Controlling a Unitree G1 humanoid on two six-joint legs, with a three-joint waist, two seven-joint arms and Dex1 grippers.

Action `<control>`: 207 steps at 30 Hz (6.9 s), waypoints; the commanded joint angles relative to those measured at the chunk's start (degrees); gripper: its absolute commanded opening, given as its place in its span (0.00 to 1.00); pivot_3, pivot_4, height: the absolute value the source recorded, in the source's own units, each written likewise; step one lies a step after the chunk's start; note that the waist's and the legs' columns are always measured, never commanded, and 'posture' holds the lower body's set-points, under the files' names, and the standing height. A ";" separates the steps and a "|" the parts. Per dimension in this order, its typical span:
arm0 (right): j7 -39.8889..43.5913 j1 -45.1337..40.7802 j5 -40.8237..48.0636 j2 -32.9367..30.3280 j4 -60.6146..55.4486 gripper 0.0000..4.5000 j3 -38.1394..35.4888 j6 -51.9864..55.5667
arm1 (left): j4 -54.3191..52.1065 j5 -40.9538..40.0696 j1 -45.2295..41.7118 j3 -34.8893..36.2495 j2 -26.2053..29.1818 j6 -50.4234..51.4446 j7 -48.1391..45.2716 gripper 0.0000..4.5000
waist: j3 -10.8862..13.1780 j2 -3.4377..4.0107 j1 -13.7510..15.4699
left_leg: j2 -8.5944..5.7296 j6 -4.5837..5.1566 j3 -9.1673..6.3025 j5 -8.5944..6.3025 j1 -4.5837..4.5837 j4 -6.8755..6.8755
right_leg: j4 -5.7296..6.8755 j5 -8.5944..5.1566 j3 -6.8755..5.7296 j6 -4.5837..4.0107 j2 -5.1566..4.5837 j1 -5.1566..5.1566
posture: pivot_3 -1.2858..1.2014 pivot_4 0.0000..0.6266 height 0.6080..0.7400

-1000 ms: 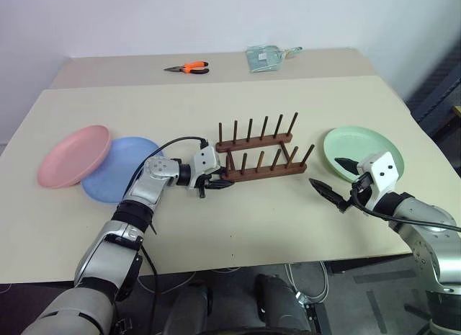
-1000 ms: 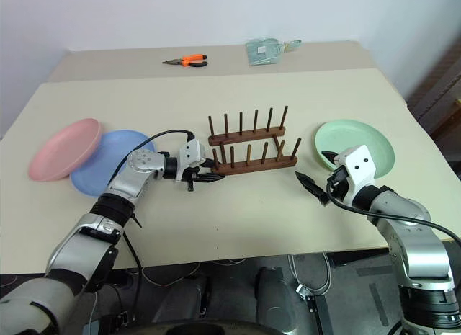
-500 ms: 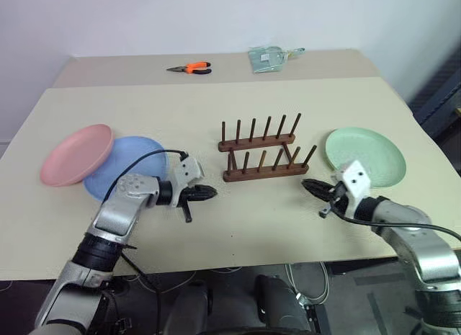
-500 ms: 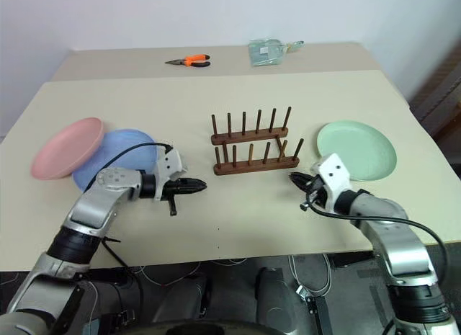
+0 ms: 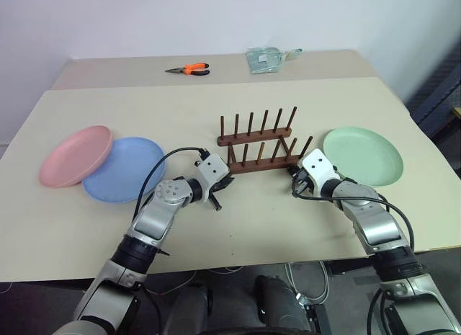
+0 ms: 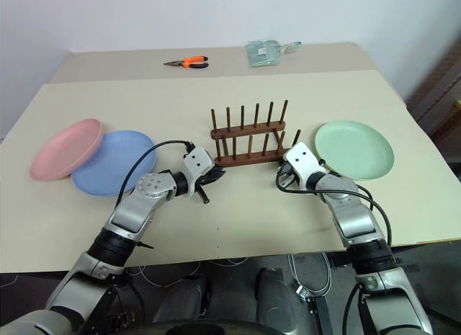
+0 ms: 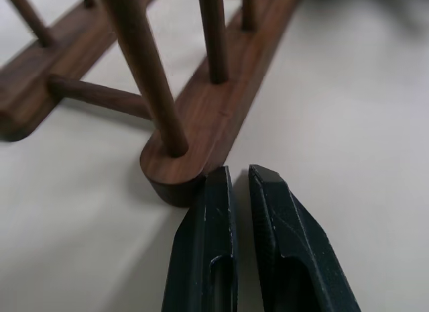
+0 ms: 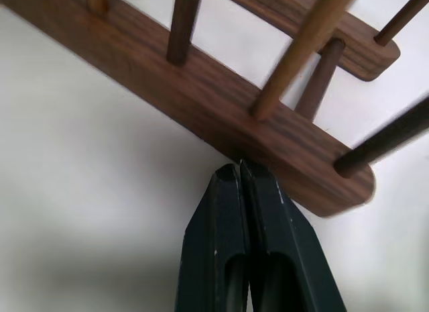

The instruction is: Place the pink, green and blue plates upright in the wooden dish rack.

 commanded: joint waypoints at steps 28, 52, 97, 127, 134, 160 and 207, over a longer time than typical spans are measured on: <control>16.79 -3.06 11.39 -1.74 -11.35 1.00 -1.83 -1.20 | -32.61 -43.85 -3.25 61.51 -18.34 5.17 61.53 0.99 | 0.08 -0.37 0.21 | 0.01 -0.08 -0.06 0.02 -0.19 -0.03 | -0.23 0.08 -0.05 0.11 -0.02 -0.09 | 0.52 0.24 1.00; 15.88 -2.00 9.06 0.30 -7.20 1.00 -1.17 -5.34 | -25.58 -57.93 3.07 61.21 -17.05 1.59 83.02 0.81 | 0.04 -0.61 1.40 | -0.07 -0.14 -0.04 0.05 -0.16 -0.02 | -0.22 0.08 -0.01 -0.01 0.01 -0.06 | 0.52 0.24 1.00; 11.58 0.26 6.94 2.16 -7.69 1.00 -1.83 -7.00 | 22.57 -60.81 -17.71 60.44 8.57 5.67 69.37 0.35 | 0.04 -0.61 1.26 | -0.09 -0.19 -0.06 0.08 -0.17 -0.11 | -0.16 0.11 -0.02 0.05 0.01 -0.16 | 0.52 0.24 1.00; -0.56 -23.32 -29.08 -4.74 -0.54 1.00 9.90 -38.13 | -11.14 -53.25 -26.57 28.95 -4.41 29.45 46.98 0.00 | 0.13 -0.68 -0.13 | -0.09 -0.23 -0.05 0.11 -0.22 -0.21 | -0.23 0.10 0.00 0.08 -0.02 -0.24 | 0.52 0.24 1.00; -4.08 -23.76 -33.02 -5.48 2.63 0.49 9.25 -38.55 | -13.00 -53.86 -26.02 30.75 -4.96 33.94 48.08 0.00 | 0.13 -0.68 -0.09 | -0.10 -0.24 -0.05 0.12 -0.25 -0.21 | -0.23 0.10 0.01 0.07 -0.02 -0.25 | 0.52 0.24 1.00; 1.64 -13.78 49.78 -0.43 -19.84 0.00 -31.56 24.22 | -27.53 -41.77 2.63 16.67 17.65 13.49 -6.07 0.79 | 0.29 -0.18 -0.20 | -0.04 -0.04 -0.01 0.01 -0.24 -0.23 | -0.29 -0.05 0.07 -0.24 -0.04 -0.21 | 0.52 0.24 1.00; 8.80 12.78 15.67 -18.96 -14.56 0.78 -17.63 4.15 | -23.06 -28.45 0.02 4.13 10.85 11.11 -13.83 1.00 | 0.28 0.00 -0.51 | 0.18 0.04 0.32 -0.03 -0.15 -0.18 | -0.24 -0.24 0.10 -0.08 0.06 -0.12 | 0.52 0.24 1.00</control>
